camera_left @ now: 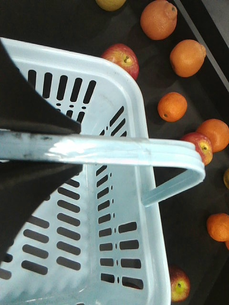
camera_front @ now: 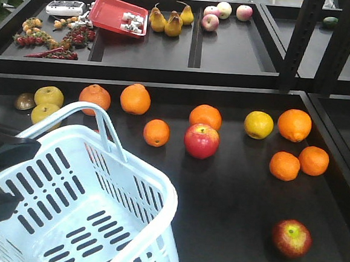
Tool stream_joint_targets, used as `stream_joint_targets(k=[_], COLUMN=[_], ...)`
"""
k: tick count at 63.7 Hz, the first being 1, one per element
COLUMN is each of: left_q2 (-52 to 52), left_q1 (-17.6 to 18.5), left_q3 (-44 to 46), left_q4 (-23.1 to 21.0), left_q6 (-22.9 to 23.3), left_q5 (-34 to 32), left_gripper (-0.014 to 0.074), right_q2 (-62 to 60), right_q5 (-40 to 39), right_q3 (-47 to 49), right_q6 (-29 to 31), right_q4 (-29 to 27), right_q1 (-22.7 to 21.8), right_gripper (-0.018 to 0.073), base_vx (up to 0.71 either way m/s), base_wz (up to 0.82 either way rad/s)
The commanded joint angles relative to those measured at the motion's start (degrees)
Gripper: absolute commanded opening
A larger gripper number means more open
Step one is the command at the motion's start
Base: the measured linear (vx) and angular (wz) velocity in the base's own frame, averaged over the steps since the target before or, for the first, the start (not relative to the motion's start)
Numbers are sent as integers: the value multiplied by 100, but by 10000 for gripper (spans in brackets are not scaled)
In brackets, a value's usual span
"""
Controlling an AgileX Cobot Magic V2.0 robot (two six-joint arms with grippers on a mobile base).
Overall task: Pick three apples into basket with both arms
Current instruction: 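Drive the base to the table with red apples and oranges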
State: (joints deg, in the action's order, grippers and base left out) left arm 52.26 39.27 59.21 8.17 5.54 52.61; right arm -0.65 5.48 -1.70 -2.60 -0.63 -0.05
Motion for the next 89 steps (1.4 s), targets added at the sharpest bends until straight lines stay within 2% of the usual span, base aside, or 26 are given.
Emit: stream_joint_targets(k=[1,89], left_q2=[-47,-47], left_q1=[3,3], left_q3=[161,161], left_q4=[14,0], left_q6=[78,78], left_q5=[-478,-580], left_gripper=[-7,-7], right_q2=[-52,-52], right_q5=[-459,-459], right_q3=[-80,-80], right_q6=[-1,-1], right_q4=[63,63], right_q1=[-25,-25], right_gripper=[-3,-3], base_vx=[0,0], base_wz=[0,0])
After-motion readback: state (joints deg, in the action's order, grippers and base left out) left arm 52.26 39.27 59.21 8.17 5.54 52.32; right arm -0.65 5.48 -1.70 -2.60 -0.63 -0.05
